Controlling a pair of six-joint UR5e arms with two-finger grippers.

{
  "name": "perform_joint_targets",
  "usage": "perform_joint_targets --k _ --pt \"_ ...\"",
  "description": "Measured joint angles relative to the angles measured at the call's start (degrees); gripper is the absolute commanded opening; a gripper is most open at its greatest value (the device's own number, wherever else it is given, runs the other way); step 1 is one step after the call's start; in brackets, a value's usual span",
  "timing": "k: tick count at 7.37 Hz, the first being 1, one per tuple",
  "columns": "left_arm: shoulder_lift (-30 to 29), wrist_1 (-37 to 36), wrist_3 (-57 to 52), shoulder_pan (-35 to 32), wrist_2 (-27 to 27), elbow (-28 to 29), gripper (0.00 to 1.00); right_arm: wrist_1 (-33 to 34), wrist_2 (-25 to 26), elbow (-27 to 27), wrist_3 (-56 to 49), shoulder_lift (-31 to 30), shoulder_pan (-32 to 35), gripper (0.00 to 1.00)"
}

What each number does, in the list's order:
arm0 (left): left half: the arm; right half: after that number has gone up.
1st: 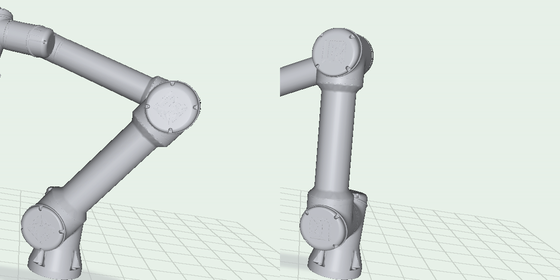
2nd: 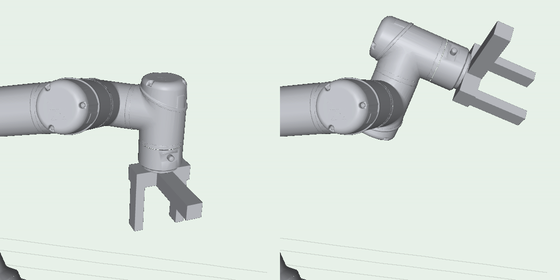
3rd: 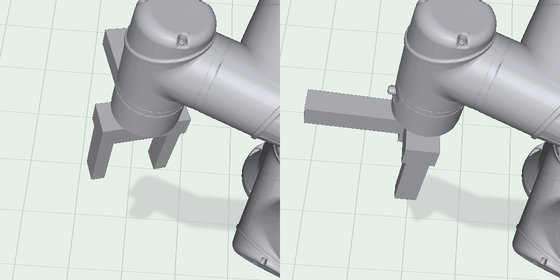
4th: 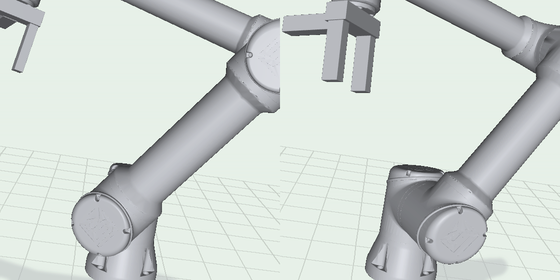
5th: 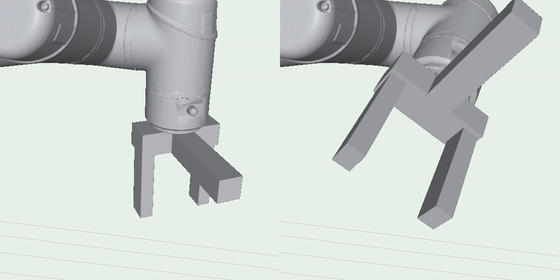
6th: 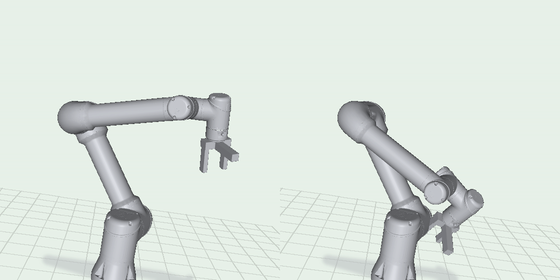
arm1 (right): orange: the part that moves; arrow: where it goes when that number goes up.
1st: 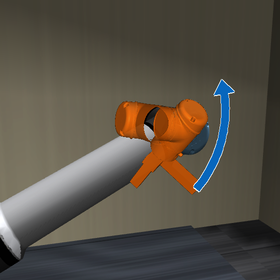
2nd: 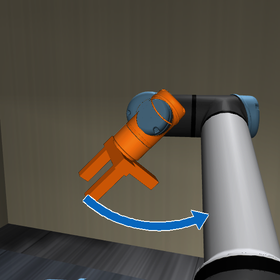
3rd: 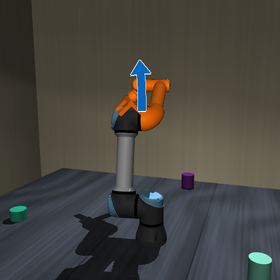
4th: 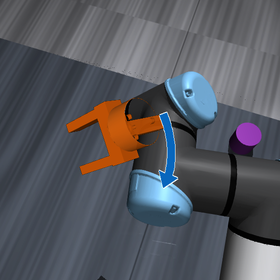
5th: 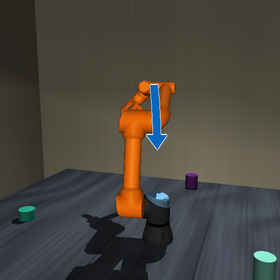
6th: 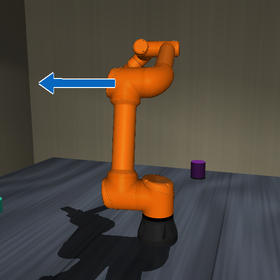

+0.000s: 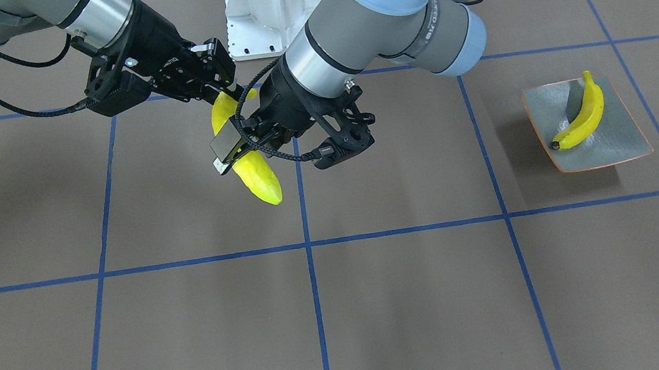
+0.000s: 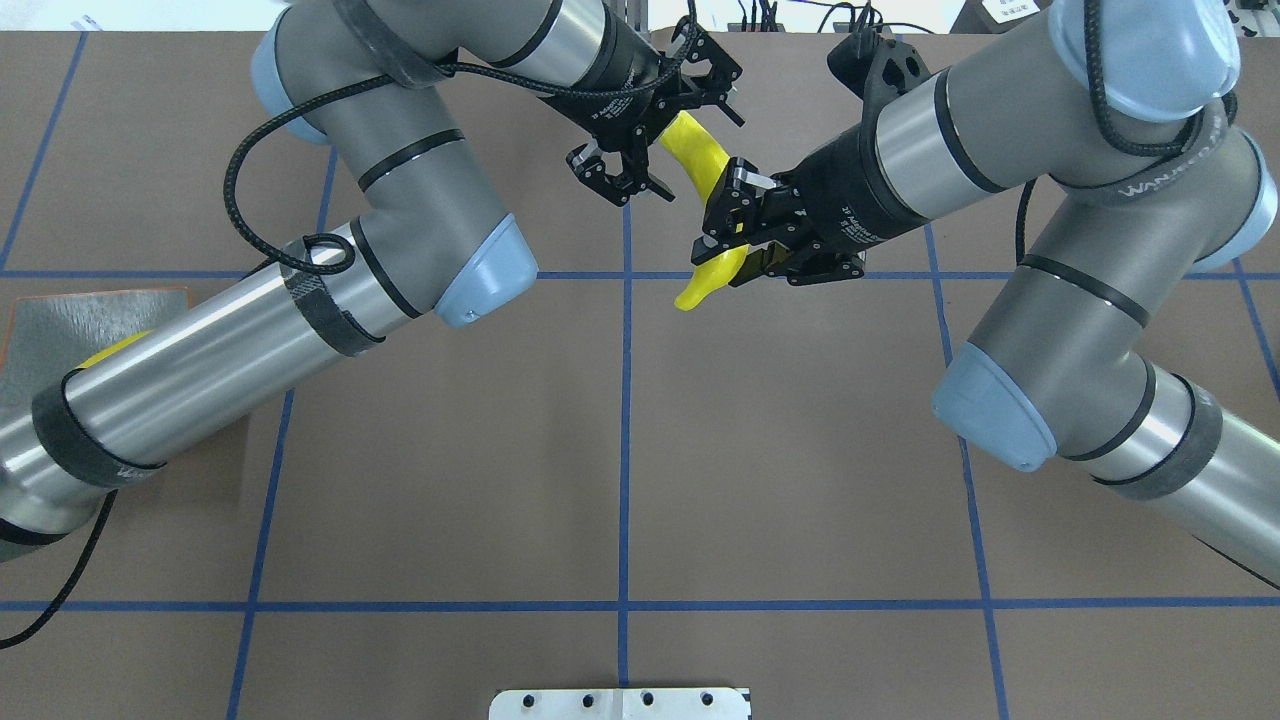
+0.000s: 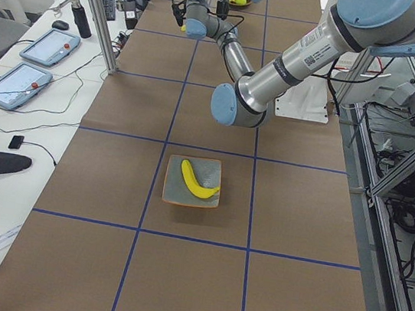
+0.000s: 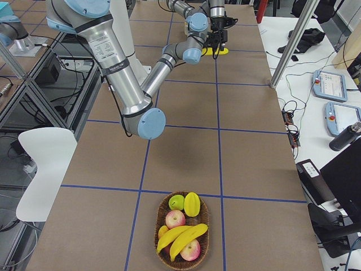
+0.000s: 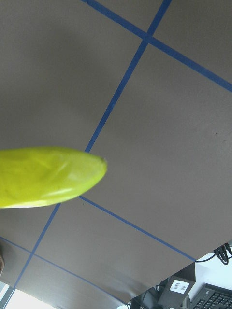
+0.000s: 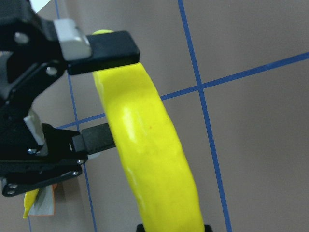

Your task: Transfer all bananas from basket to plate

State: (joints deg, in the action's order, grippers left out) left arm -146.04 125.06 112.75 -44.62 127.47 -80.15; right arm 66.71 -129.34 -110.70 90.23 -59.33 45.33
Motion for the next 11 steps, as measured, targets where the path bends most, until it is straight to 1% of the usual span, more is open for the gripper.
perform_joint_targets --k 1,2,3,4,7,9,10,11 --pt "-0.13 0.33 0.23 0.03 -0.02 0.18 0.49 0.0 -0.02 -0.17 0.02 0.0 -0.1 0.0" --pt "-0.26 0.44 0.32 0.04 -0.03 0.28 0.0 0.0 -0.03 -0.32 0.02 -0.02 -0.12 0.0" --pt "-0.34 0.44 0.37 0.08 -0.03 0.31 0.0 0.0 -0.03 -0.42 -0.02 -0.05 -0.14 0.13" --pt "-0.33 0.39 0.37 0.21 -0.03 0.34 0.0 0.02 -0.09 -0.41 -0.18 -0.07 -0.15 0.99" --pt "-0.3 0.17 0.26 0.46 0.05 0.22 0.0 -0.02 -0.26 -0.31 -0.84 -0.12 -0.1 1.0" --pt "0.04 -0.04 0.16 0.37 0.2 -0.12 0.0 -0.19 -0.62 -1.63 -0.98 -1.55 0.33 1.0" --pt "1.99 -0.12 -0.18 0.27 0.42 -1.37 0.0 -0.24 -1.01 -2.66 -1.0 -3.07 1.06 1.0" --pt "6.63 -0.25 -1.31 -0.06 0.58 -4.93 0.0 -0.24 -1.53 -3.32 -1.01 -4.7 2.2 1.0"
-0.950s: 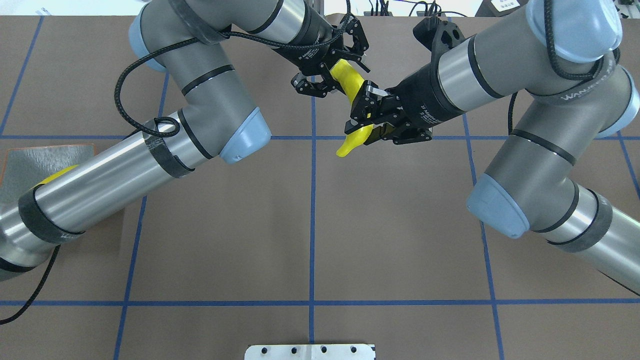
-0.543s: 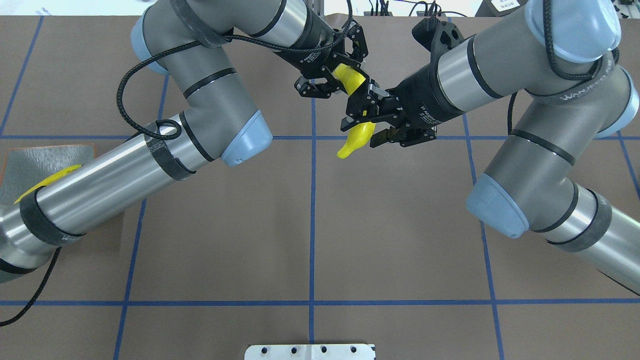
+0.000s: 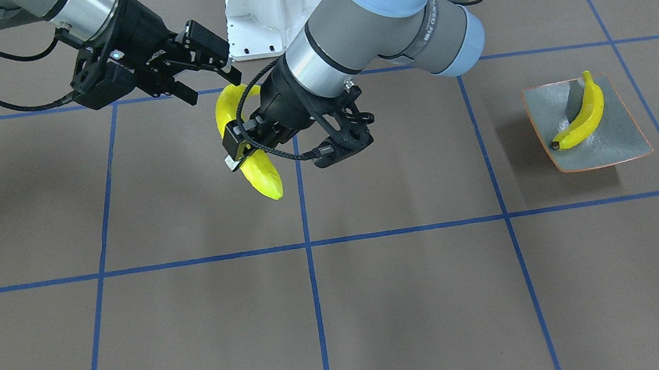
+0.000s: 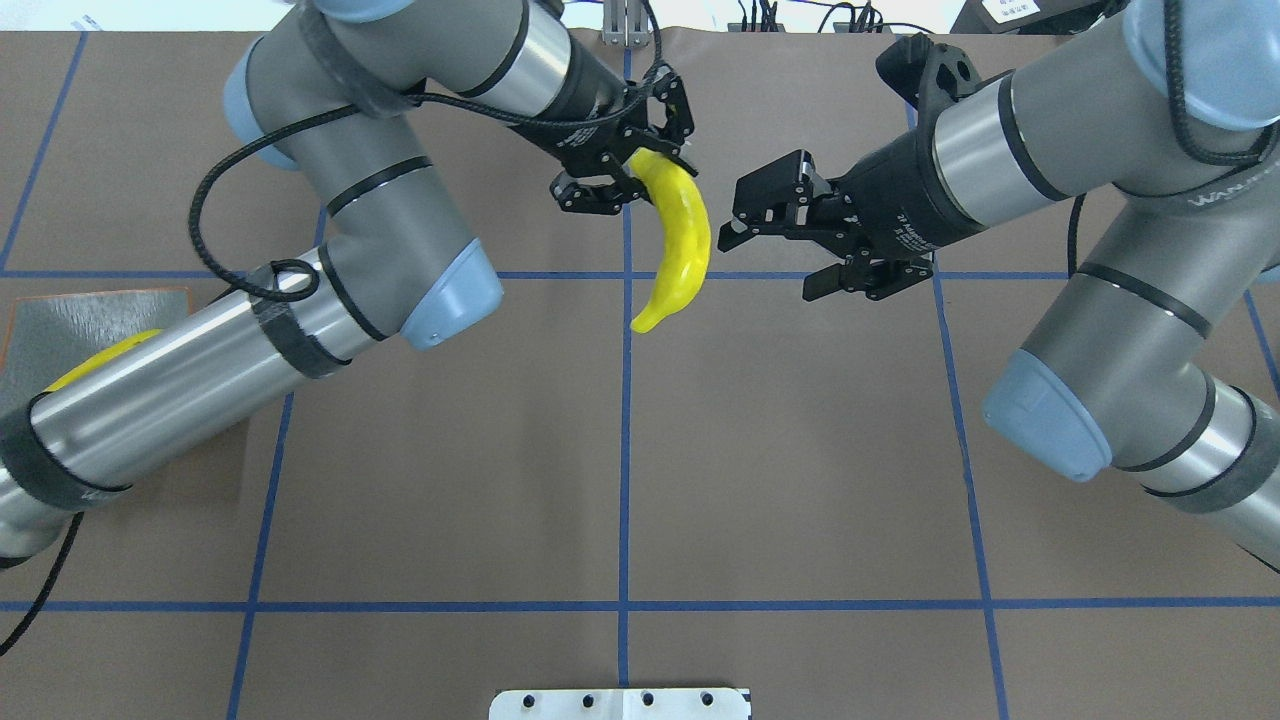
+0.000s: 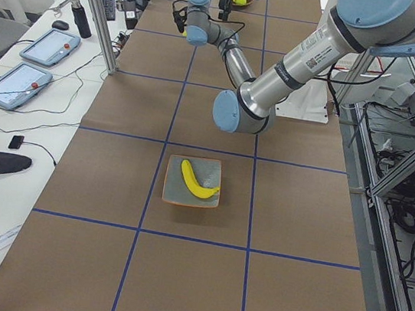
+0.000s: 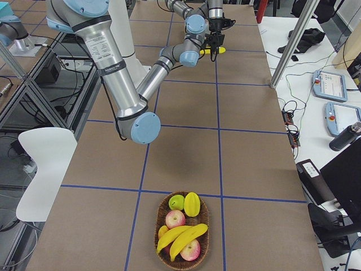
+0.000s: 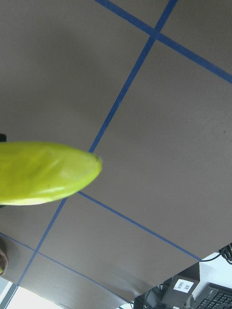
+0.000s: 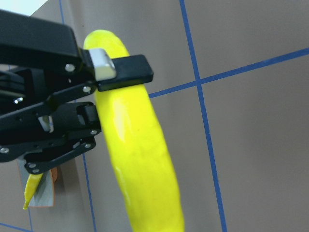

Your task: Transfer all bananas from basket to plate

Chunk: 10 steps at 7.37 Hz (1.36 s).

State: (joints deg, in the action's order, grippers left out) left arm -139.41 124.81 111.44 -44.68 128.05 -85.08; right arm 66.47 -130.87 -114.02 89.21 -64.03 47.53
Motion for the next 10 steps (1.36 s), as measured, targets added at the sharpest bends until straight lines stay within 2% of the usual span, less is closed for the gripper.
perform_joint_targets --k 2,3,6,8,10 --pt "12.05 -0.7 -7.83 -3.5 2.24 -8.14 0.0 -0.32 -0.36 -0.17 -0.34 -3.0 2.47 1.0" --pt "16.72 -1.34 -13.56 -6.01 3.57 -10.35 0.0 -0.58 -0.18 -0.14 -0.94 -4.5 3.29 1.0" --pt "31.06 -1.91 -36.85 -11.4 3.61 -12.77 0.0 -1.39 0.14 0.24 -3.76 -8.07 4.79 1.0" --pt "39.45 -2.12 -53.71 -14.54 -0.16 -12.67 0.0 -1.5 0.23 0.29 -5.31 -10.09 6.23 1.0" --pt "44.35 -4.48 -68.49 -16.83 -5.49 -12.4 0.0 -1.52 0.17 0.48 -10.97 -13.94 8.79 1.0"
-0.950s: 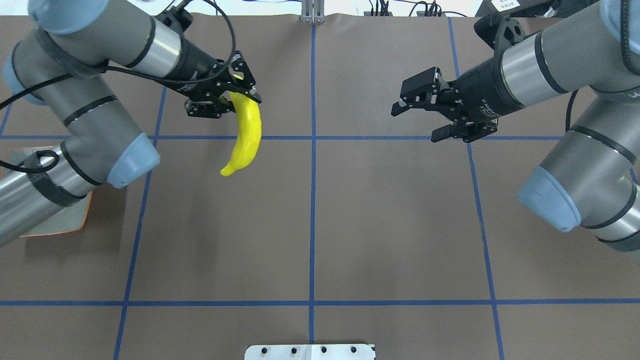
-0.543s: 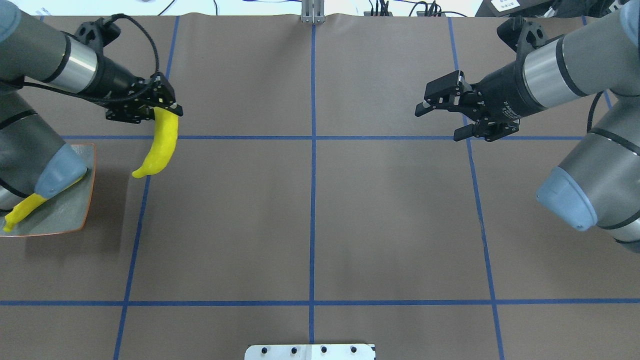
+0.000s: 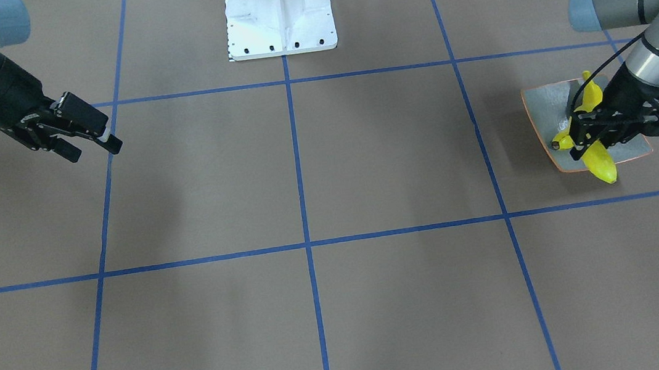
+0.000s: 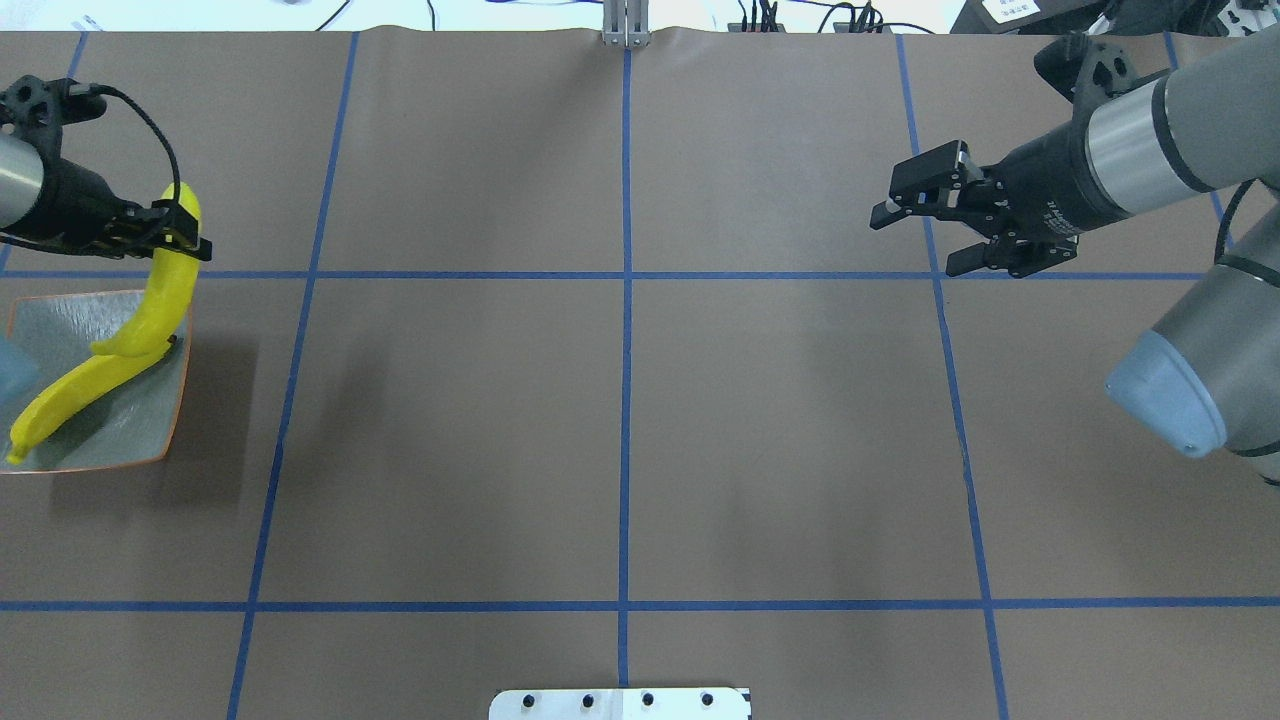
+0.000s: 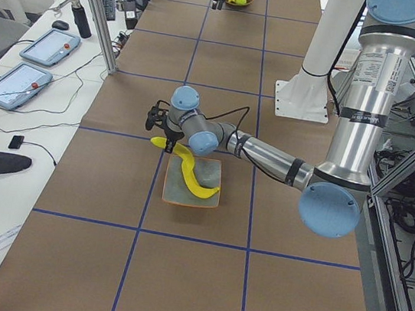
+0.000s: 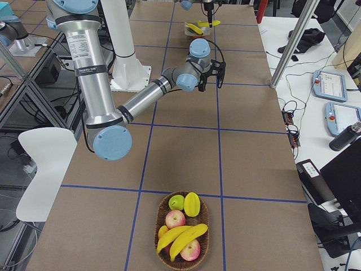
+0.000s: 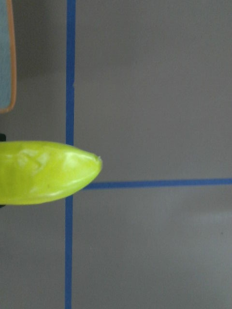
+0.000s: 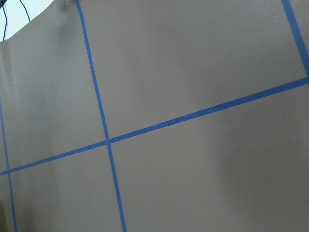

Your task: Transfer all bananas from basket to plate

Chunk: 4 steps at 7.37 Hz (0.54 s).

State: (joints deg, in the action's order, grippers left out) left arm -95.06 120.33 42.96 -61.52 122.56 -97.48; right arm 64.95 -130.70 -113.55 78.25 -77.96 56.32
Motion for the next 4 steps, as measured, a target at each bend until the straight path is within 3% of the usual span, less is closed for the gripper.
perform_joint_targets --k 4 --pt "4.28 -2.88 -9.05 -0.98 -7.78 0.35 0.0 -0.02 0.07 0.23 -2.19 -1.88 0.87 1.0"
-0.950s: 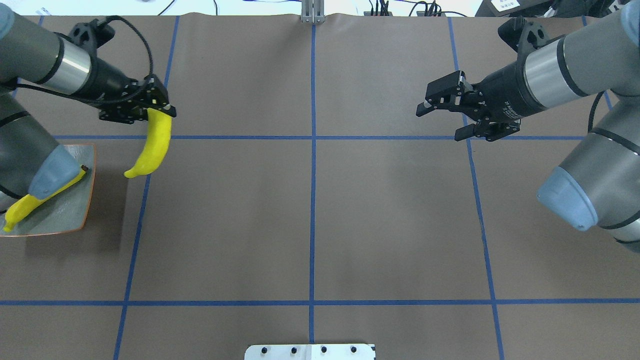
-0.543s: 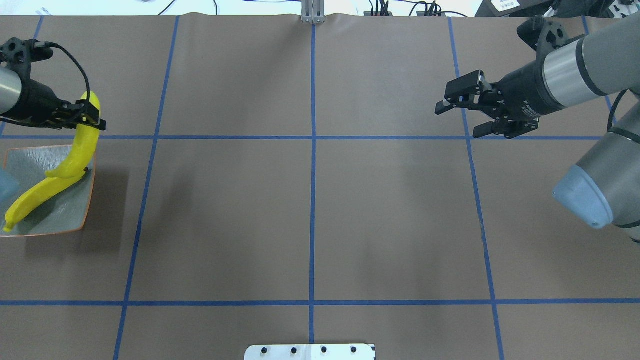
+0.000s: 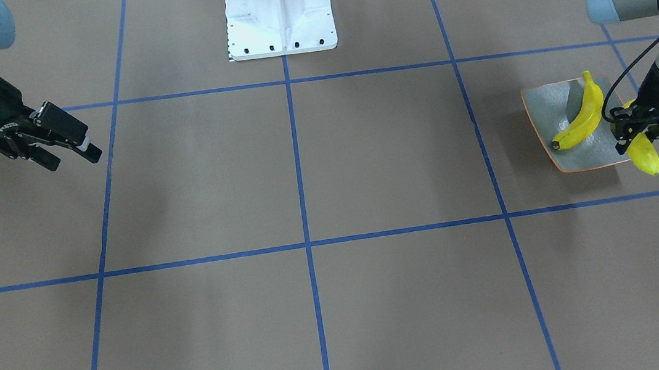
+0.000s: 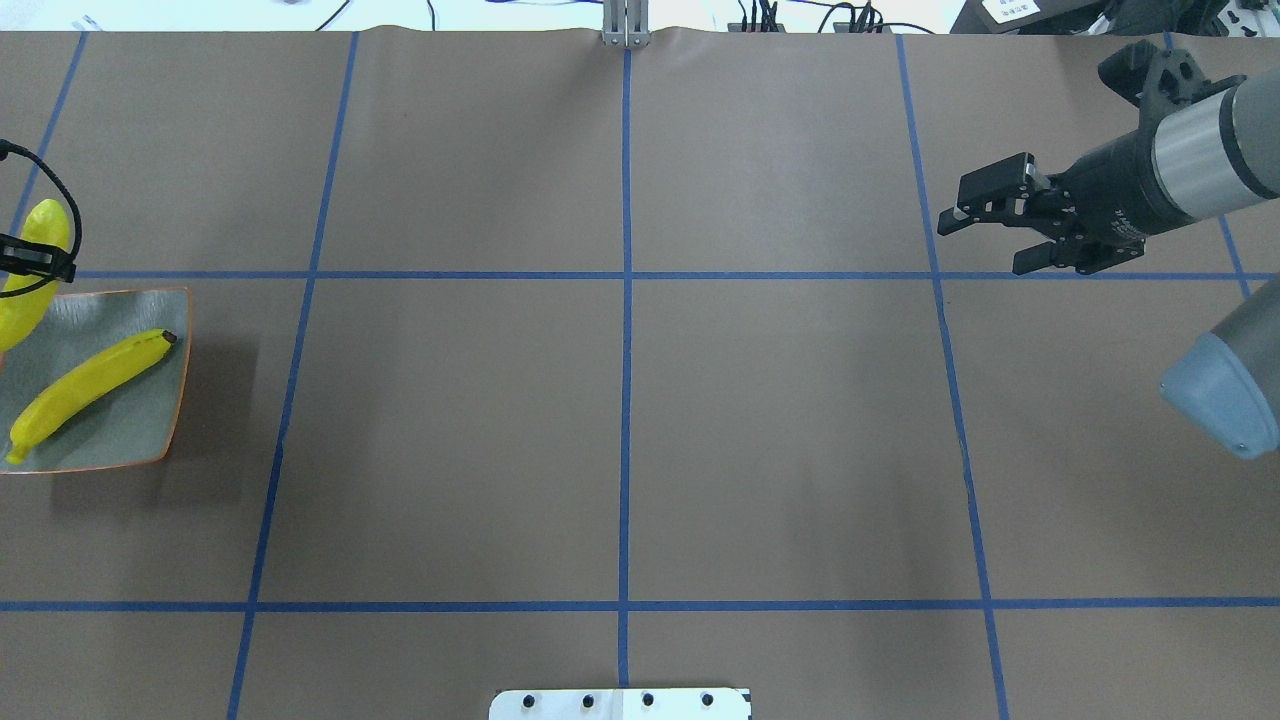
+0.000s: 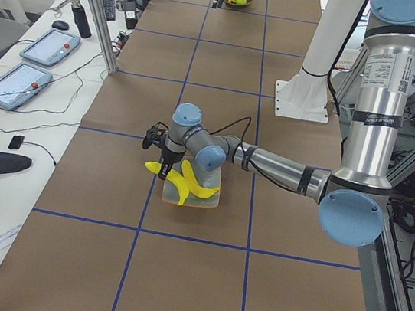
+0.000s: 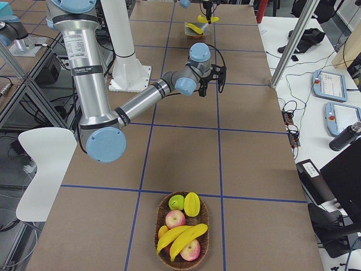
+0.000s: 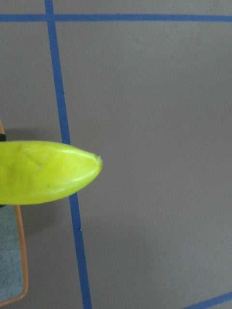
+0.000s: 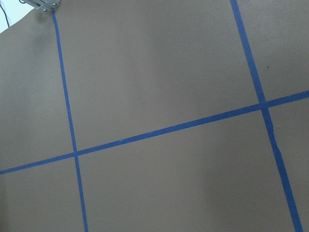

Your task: Transfer all bananas from basket to plate

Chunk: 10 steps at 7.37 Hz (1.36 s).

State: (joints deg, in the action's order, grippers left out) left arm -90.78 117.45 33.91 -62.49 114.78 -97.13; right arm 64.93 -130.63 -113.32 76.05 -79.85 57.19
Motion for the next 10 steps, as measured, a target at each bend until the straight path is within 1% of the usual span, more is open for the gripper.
perform_joint_targets --k 3,6,7,8,9,10 --pt "0.08 -0.12 -0.29 0.33 -0.58 0.65 0.0 -0.03 -0.13 0.06 -0.03 -0.41 0.02 1.0" --pt "0.75 -0.2 -0.03 2.05 -0.61 0.91 0.0 -0.06 -0.17 0.14 -0.03 -0.79 0.08 1.0" --pt "1.41 -0.19 0.0 2.37 -0.56 0.71 0.06 -0.06 -0.15 0.2 -0.03 -0.82 0.06 1.0" --pt "1.87 -0.15 0.07 2.82 -0.44 0.53 0.42 -0.07 -0.15 0.25 0.01 -0.83 0.04 1.0" --pt "2.09 -0.13 0.21 3.37 -0.36 0.41 0.81 -0.07 -0.16 0.27 0.06 -0.83 0.03 1.0" --pt "2.21 -0.13 0.32 3.86 -0.36 0.33 0.99 -0.07 -0.2 0.29 0.05 -0.84 0.03 1.0"
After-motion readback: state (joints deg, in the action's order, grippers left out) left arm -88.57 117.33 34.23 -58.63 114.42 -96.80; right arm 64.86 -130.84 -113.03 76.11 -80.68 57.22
